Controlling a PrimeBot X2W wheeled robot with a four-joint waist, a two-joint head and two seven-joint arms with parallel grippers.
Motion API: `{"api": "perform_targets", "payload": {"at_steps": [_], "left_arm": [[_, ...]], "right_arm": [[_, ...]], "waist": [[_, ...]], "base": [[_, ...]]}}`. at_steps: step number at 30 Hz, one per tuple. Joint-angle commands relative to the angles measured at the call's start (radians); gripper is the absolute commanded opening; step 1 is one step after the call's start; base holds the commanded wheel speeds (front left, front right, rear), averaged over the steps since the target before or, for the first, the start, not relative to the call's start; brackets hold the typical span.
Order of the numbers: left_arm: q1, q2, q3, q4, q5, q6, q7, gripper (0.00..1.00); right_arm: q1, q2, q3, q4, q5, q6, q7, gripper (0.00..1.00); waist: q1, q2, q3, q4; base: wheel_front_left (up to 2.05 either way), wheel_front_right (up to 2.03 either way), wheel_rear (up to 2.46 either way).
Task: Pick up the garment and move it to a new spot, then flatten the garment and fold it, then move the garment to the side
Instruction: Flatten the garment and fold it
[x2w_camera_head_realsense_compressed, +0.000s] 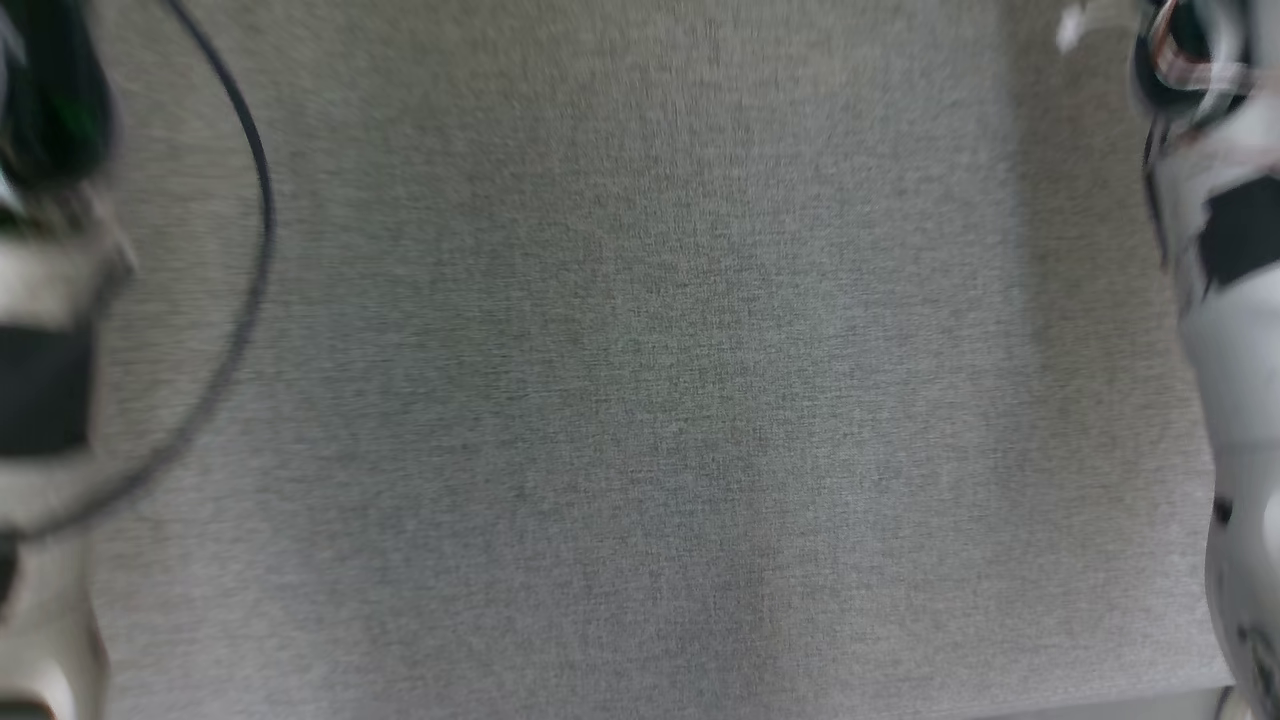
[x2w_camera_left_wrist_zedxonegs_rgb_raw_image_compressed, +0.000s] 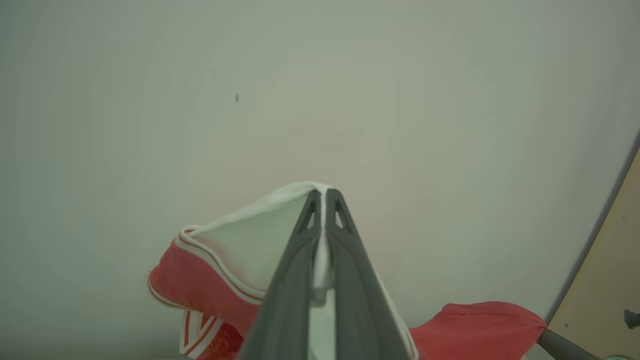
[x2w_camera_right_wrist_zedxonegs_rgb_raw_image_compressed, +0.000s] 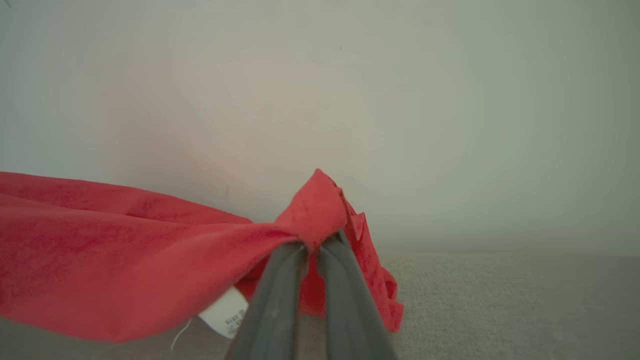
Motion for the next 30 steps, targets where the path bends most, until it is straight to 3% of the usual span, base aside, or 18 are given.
{"api": "perform_targets", "payload": {"at_steps": [1, 6, 12, 16, 21, 26, 30], "left_arm": [[0.084, 0.005, 0.001, -0.019, -0.024, 0.003, 0.017, 0.0], [0.354, -0.013, 0.017, -0.088, -0.132, 0.043, 0.079, 0.0], [0.712, -0.071, 0.021, -0.155, -0.249, 0.092, 0.089, 0.0], [0.914, -0.111, 0.005, -0.159, -0.32, 0.086, 0.09, 0.0], [1.05, -0.128, -0.028, -0.154, -0.355, 0.076, 0.112, 0.0], [1.158, -0.125, -0.067, -0.141, -0.37, 0.081, 0.144, 0.0], [1.219, -0.124, -0.097, -0.112, -0.366, 0.092, 0.161, 0.0]], "right_arm": [[0.062, -0.02, 0.02, 0.001, 0.022, 0.001, 0.03, 0.0], [0.231, -0.071, 0.045, -0.009, 0.043, 0.001, 0.17, 0.0], [0.456, -0.077, -0.058, -0.011, 0.014, 0.001, 0.27, 0.0], [0.608, -0.047, -0.129, -0.03, -0.003, 0.001, 0.312, 0.0], [0.747, -0.024, -0.215, -0.072, -0.038, 0.001, 0.373, 0.0], [0.917, 0.025, -0.333, -0.192, -0.113, 0.001, 0.49, 0.0], [1.082, 0.094, -0.439, -0.383, -0.203, 0.001, 0.612, 0.0]], "waist": [[0.0, 0.0, -0.12, 0.033], [0.0, 0.0, -0.264, 0.056], [0.0, 0.0, -0.414, 0.088], [0.0, 0.0, -0.492, 0.111], [0.0, 0.0, -0.556, 0.136], [0.0, 0.0, -0.61, 0.165], [0.0, 0.0, -0.633, 0.178]], "base": [[0.0, 0.0, 0.0], [0.0, 0.0, 0.0], [0.0, 0.0, 0.0], [0.0, 0.0, 0.0], [0.0, 0.0, 0.0], [0.0, 0.0, 0.0], [0.0, 0.0, 0.0]]}}
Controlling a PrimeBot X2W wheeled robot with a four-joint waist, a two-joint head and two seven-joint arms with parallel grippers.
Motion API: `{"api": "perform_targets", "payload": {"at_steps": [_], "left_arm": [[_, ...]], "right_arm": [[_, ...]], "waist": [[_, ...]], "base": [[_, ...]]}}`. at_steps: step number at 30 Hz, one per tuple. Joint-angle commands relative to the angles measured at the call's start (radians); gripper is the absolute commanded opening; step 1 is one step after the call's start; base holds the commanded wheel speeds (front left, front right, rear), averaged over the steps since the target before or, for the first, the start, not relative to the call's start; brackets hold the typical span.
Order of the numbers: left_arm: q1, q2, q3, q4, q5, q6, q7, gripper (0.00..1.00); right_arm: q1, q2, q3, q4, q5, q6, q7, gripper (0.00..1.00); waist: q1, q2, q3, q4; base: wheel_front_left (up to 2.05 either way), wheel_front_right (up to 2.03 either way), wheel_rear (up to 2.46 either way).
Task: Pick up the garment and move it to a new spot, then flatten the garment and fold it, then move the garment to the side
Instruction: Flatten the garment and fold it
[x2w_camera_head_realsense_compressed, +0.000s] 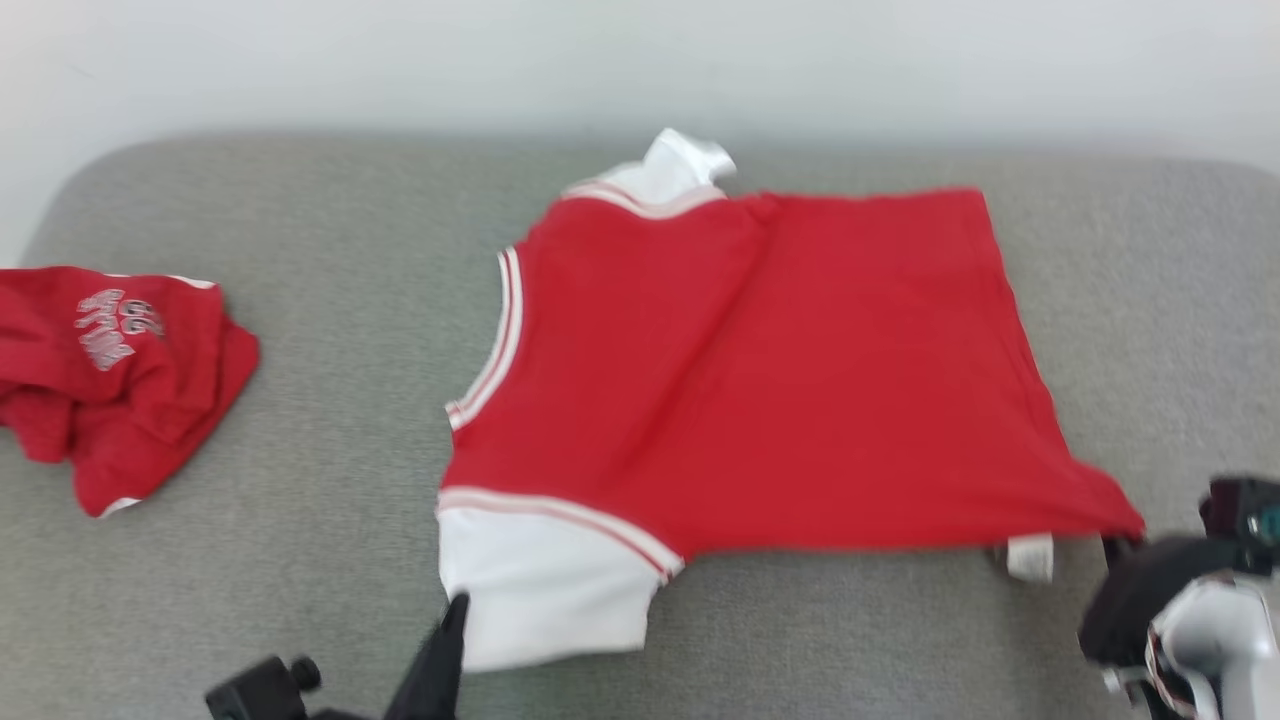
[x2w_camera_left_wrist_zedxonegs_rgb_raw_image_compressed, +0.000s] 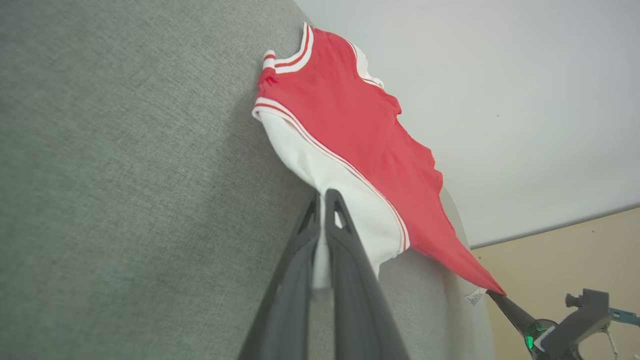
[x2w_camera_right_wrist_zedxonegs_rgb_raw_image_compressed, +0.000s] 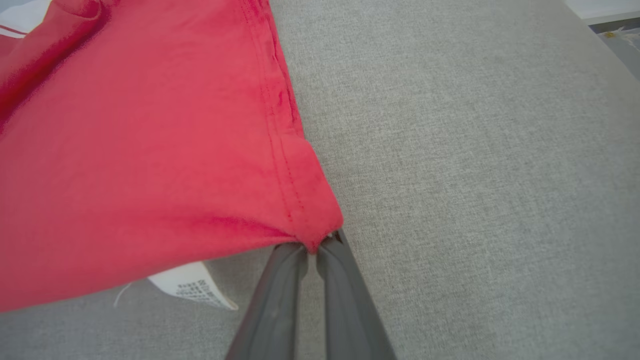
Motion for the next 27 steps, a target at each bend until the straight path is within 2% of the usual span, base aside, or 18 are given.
{"api": "perform_targets", "payload": {"at_steps": [1, 7, 15, 19, 22, 24, 27], "left_arm": [[0.023, 0.009, -0.005, 0.008, 0.01, 0.004, 0.007, 0.0], [0.066, 0.032, -0.036, 0.054, 0.037, 0.036, 0.035, 0.0], [0.081, 0.027, -0.039, 0.067, 0.023, 0.041, 0.039, 0.0], [0.102, 0.039, -0.043, 0.075, 0.007, 0.062, 0.077, 0.0], [0.128, 0.076, -0.065, 0.079, 0.006, 0.107, 0.158, 0.0], [0.141, 0.078, -0.062, 0.055, -0.02, 0.124, 0.188, 0.0], [0.152, 0.08, -0.043, 0.015, -0.036, 0.111, 0.182, 0.0]], "right_arm": [[0.035, 0.009, -0.012, -0.025, -0.016, 0.001, 0.016, 0.0], [0.196, 0.043, -0.055, -0.166, -0.05, 0.001, 0.159, 0.0], [0.346, 0.046, -0.052, -0.296, -0.017, 0.001, 0.348, 0.0], [0.37, 0.046, -0.057, -0.351, -0.01, 0.001, 0.355, 0.0], [0.382, 0.046, -0.052, -0.354, -0.003, 0.001, 0.364, 0.0], [0.382, 0.045, -0.052, -0.355, -0.006, 0.001, 0.358, 0.0], [0.375, 0.046, -0.059, -0.355, -0.001, 0.001, 0.332, 0.0]], "waist": [[0.0004, 0.0003, -0.042, 0.037], [0.0004, 0.0003, -0.051, 0.039], [0.0004, 0.0003, -0.055, 0.034], [0.0004, 0.0003, -0.049, 0.023], [0.0004, 0.0003, -0.046, 0.021], [0.0004, 0.0003, -0.043, 0.02], [0.0004, 0.0003, -0.037, 0.022]], "base": [[0.0, 0.0, 0.0], [0.0, 0.0, 0.0], [0.0, 0.0, 0.0], [0.0, 0.0, 0.0], [0.0, 0.0, 0.0], [0.0, 0.0, 0.0], [0.0, 0.0, 0.0]]}}
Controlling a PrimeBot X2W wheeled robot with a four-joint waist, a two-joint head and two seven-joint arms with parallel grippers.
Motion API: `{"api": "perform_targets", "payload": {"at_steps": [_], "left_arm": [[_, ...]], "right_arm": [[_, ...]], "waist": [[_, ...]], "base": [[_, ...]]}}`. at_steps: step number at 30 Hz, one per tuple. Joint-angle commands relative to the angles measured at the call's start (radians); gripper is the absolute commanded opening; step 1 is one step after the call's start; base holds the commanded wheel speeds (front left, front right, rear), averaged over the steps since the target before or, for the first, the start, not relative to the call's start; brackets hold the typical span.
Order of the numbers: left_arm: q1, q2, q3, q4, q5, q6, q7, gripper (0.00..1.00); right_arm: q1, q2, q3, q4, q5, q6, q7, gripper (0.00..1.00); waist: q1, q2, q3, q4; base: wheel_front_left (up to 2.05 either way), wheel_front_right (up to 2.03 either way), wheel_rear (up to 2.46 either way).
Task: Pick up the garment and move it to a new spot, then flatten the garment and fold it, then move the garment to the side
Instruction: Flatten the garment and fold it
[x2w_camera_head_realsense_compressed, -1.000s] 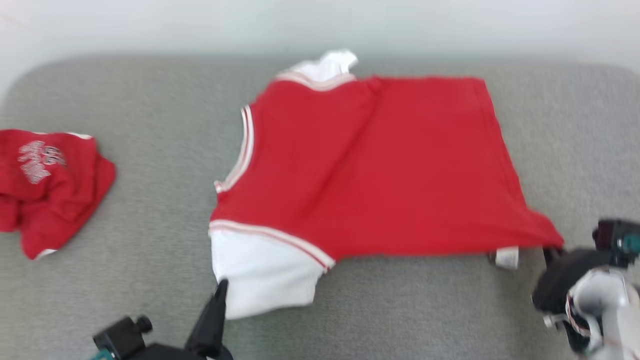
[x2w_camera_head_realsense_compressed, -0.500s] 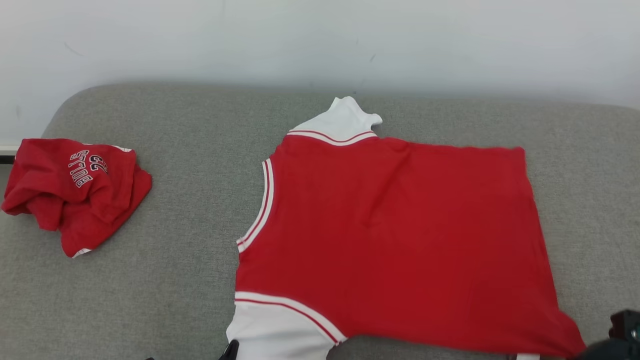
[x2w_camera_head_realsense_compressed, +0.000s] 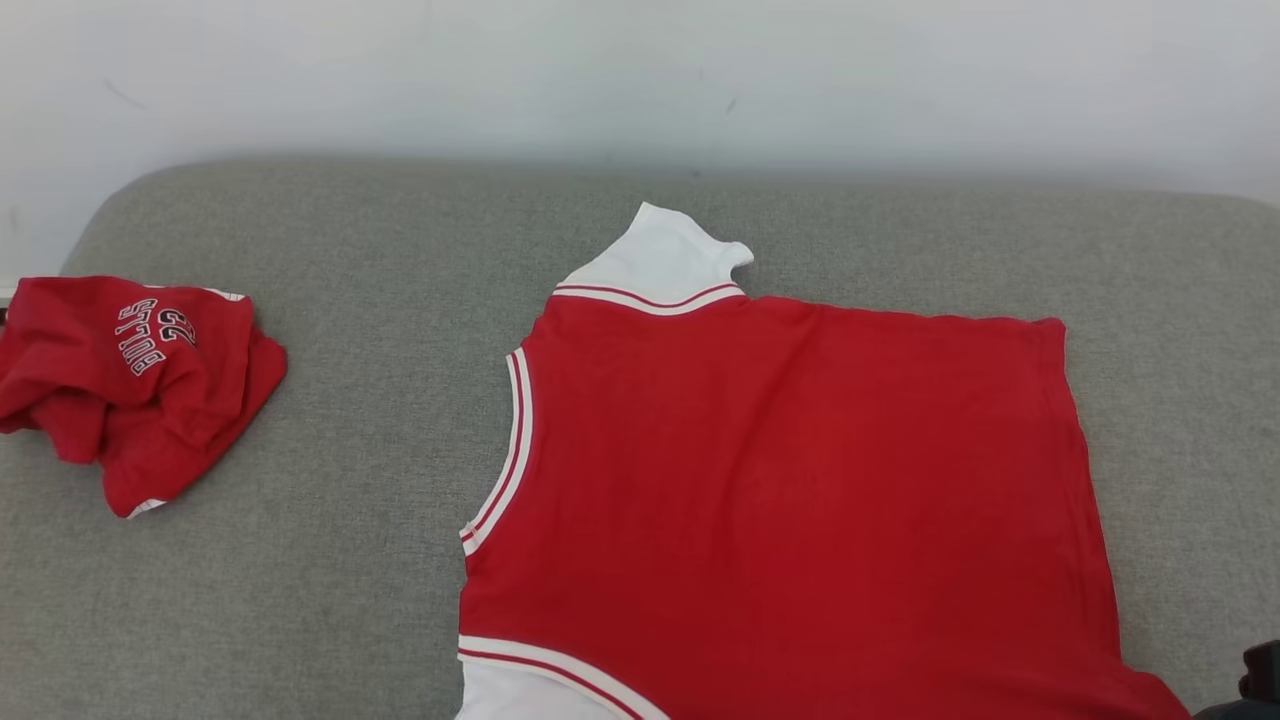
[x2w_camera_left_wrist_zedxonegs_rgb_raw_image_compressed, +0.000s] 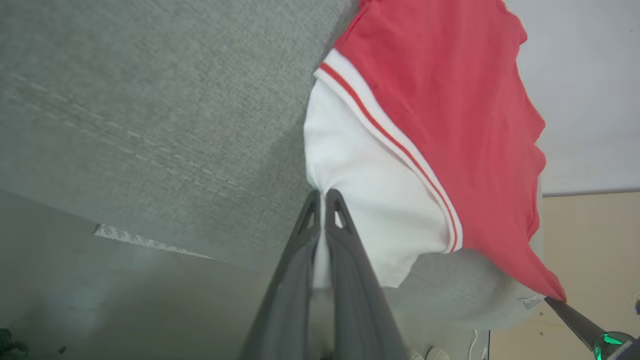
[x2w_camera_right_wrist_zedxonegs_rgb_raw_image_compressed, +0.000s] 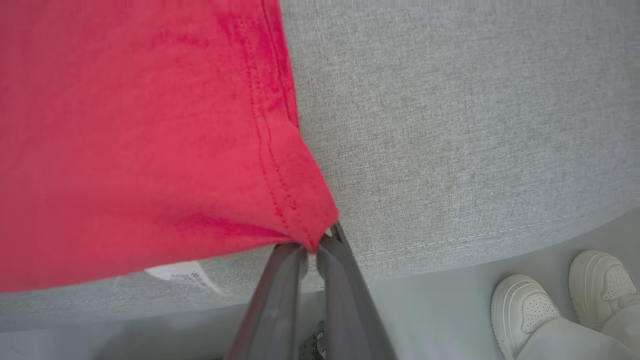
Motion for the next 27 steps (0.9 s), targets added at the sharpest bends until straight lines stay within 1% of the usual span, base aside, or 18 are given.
{"api": "perform_targets", "payload": {"at_steps": [1, 4, 5, 8, 13, 14, 18, 27], "left_arm": [[0.007, -0.001, 0.007, -0.026, -0.007, -0.015, -0.011, 0.0], [-0.02, -0.02, 0.004, -0.05, -0.01, -0.042, -0.029, 0.0], [-0.02, -0.02, 0.004, -0.05, -0.01, -0.042, -0.029, 0.0], [-0.057, -0.046, 0.005, -0.063, -0.01, -0.066, -0.055, 0.0], [-0.149, -0.1, 0.007, -0.045, 0.007, -0.082, -0.097, 0.0], [-0.167, -0.109, 0.006, -0.038, 0.01, -0.082, -0.102, 0.0], [-0.243, -0.137, 0.005, 0.001, 0.024, -0.069, -0.112, 0.0], [-0.419, -0.178, 0.017, 0.142, 0.084, -0.003, -0.177, 0.0]], "right_arm": [[-0.009, -0.002, -0.002, 0.002, 0.016, 0.001, -0.026, 0.0], [-0.026, -0.002, 0.007, 0.004, 0.033, 0.001, -0.059, 0.0], [-0.026, -0.002, 0.007, 0.004, 0.033, 0.001, -0.059, 0.0], [-0.043, -0.002, 0.013, -0.005, 0.061, 0.001, -0.091, 0.0], [-0.078, -0.002, 0.015, -0.035, 0.089, 0.001, -0.151, 0.0], [-0.086, -0.002, 0.016, -0.038, 0.105, 0.001, -0.156, 0.0], [-0.122, -0.002, 0.024, -0.039, 0.088, 0.001, -0.172, 0.0], [-0.222, -0.002, 0.042, 0.061, 0.079, 0.001, -0.221, 0.0]], "waist": [[0.0, 0.0, 0.005, 0.002], [0.0, 0.0, 0.007, 0.005], [0.0, 0.0, 0.007, 0.005], [0.0, 0.0, 0.006, 0.008], [0.0, 0.0, -0.001, 0.01], [0.0, 0.0, -0.004, 0.008], [0.0, 0.0, -0.005, -0.002], [0.0, 0.0, 0.03, -0.026]], "base": [[0.0, 0.0, 0.0], [0.0, 0.0, 0.0], [0.0, 0.0, 0.0], [0.0, 0.0, 0.0], [0.0, 0.0, 0.0], [0.0, 0.0, 0.0], [0.0, 0.0, 0.0], [0.0, 0.0, 0.0]]}}
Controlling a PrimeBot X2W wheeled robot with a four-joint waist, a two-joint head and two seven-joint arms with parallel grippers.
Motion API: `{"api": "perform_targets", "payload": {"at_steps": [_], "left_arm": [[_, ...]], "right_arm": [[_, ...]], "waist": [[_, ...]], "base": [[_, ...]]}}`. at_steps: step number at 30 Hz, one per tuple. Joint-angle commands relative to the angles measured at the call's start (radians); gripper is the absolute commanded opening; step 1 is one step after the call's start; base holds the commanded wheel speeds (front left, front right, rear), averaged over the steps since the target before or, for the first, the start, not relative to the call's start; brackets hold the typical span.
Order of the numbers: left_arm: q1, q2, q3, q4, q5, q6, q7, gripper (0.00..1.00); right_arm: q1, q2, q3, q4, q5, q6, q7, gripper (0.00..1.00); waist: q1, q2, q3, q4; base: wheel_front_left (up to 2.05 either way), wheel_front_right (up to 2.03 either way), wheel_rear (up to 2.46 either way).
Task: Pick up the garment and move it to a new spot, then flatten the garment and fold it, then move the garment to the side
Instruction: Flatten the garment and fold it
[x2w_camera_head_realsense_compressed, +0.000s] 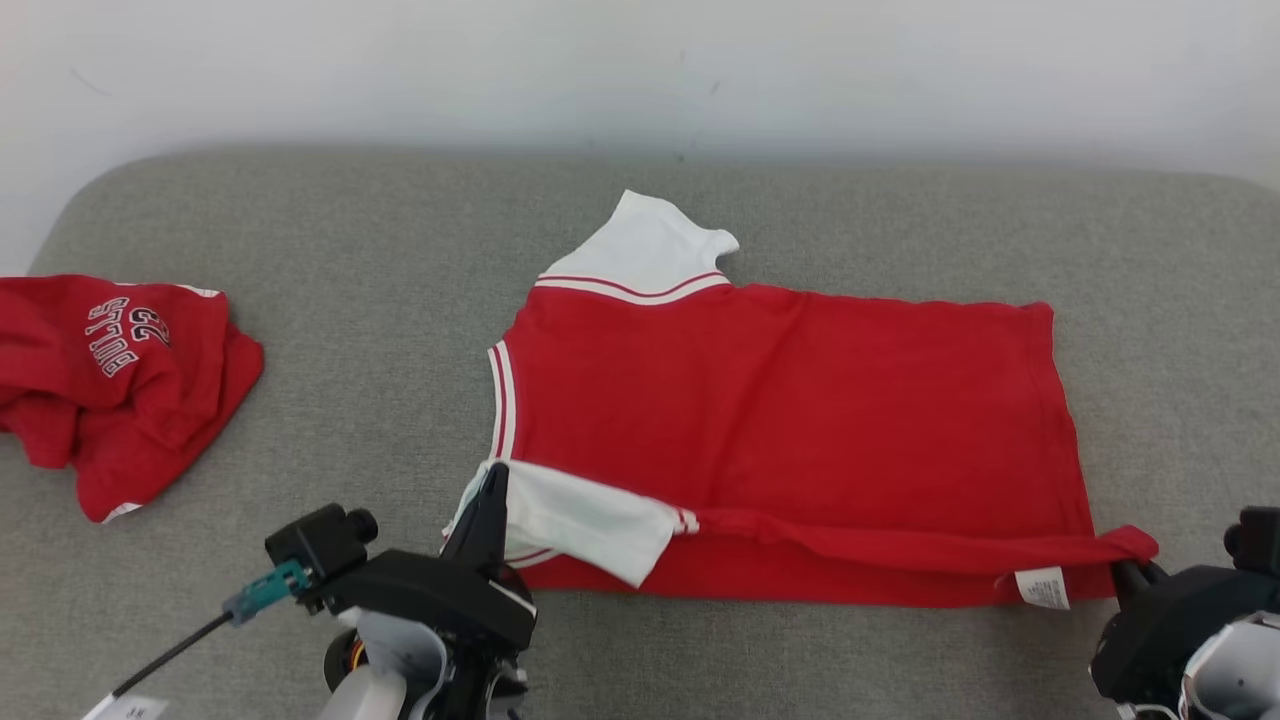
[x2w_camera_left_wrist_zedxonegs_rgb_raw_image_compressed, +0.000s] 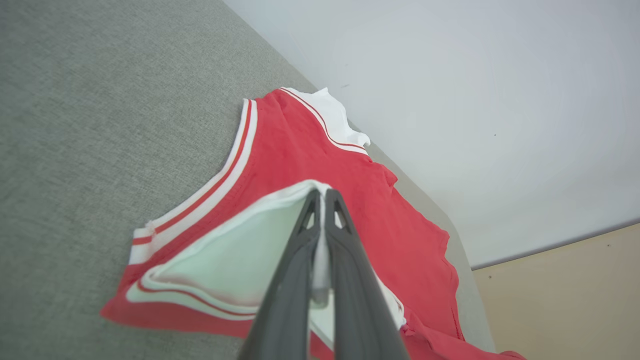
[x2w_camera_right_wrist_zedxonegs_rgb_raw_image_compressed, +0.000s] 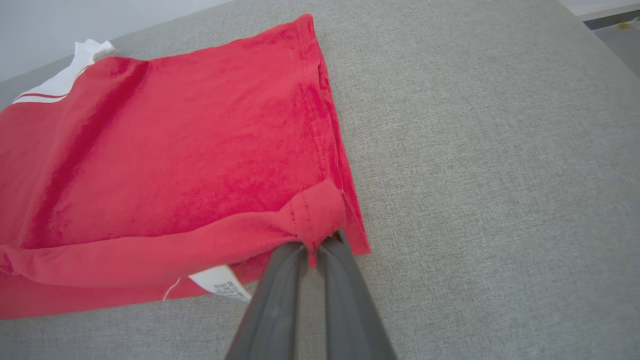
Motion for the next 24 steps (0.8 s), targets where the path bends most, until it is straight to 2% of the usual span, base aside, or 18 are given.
{"api": "perform_targets", "payload": {"at_steps": [1, 6, 10, 19, 20, 21, 22, 23, 24], "left_arm": [[-0.034, -0.008, 0.001, 0.02, 0.015, 0.007, -0.012, 0.0], [-0.108, -0.019, 0.002, 0.089, 0.027, 0.019, -0.046, 0.0], [-0.149, -0.025, -0.001, 0.137, 0.03, 0.006, -0.066, 0.0], [-0.226, -0.035, -0.008, 0.23, 0.041, 0.008, -0.102, 0.0], [-0.233, -0.035, -0.013, 0.241, 0.046, 0.007, -0.104, 0.0], [-0.24, -0.036, -0.019, 0.254, 0.05, 0.005, -0.109, 0.0], [-0.24, -0.036, -0.019, 0.254, 0.05, 0.005, -0.109, 0.0], [-0.248, -0.036, -0.023, 0.266, 0.057, 0.001, -0.116, 0.22], [-0.256, -0.035, -0.031, 0.279, 0.073, 0.001, -0.127, 0.73]], "right_arm": [[-0.025, 0.0, 0.007, 0.018, -0.004, 0.001, -0.013, 0.0], [-0.098, -0.001, 0.037, 0.091, -0.025, 0.001, -0.043, 0.0], [-0.146, 0.0, 0.032, 0.147, -0.04, 0.001, -0.079, 0.0], [-0.213, -0.001, 0.003, 0.239, -0.06, 0.001, -0.155, 0.0], [-0.221, -0.001, -0.004, 0.251, -0.062, 0.001, -0.166, 0.02], [-0.227, -0.001, -0.014, 0.267, -0.071, 0.001, -0.175, 1.0], [-0.227, -0.001, -0.014, 0.267, -0.071, 0.001, -0.175, 1.0], [-0.235, -0.001, -0.02, 0.281, -0.075, 0.001, -0.186, 1.0], [-0.241, 0.0, -0.021, 0.294, -0.081, 0.001, -0.194, 1.0]], "waist": [[-0.0001, -0.0001, 0.019, -0.009], [-0.0001, -0.0001, 0.055, -0.021], [-0.0001, -0.0001, 0.073, -0.022], [-0.0001, -0.0001, 0.092, -0.022], [-0.0001, -0.0001, 0.093, -0.022], [-0.0001, -0.0001, 0.093, -0.022], [-0.0001, -0.0001, 0.093, -0.022], [-0.0001, -0.0001, 0.093, -0.021], [-0.0001, -0.0001, 0.092, -0.021]], "base": [[0.0, 0.0, 0.0], [0.0, 0.0, 0.0], [0.0, 0.0, 0.0], [0.0, 0.0, 0.0], [0.0, 0.0, 0.0], [0.0, 0.0, 0.0], [0.0, 0.0, 0.0], [0.0, 0.0, 0.0], [0.0, 0.0, 0.0]]}}
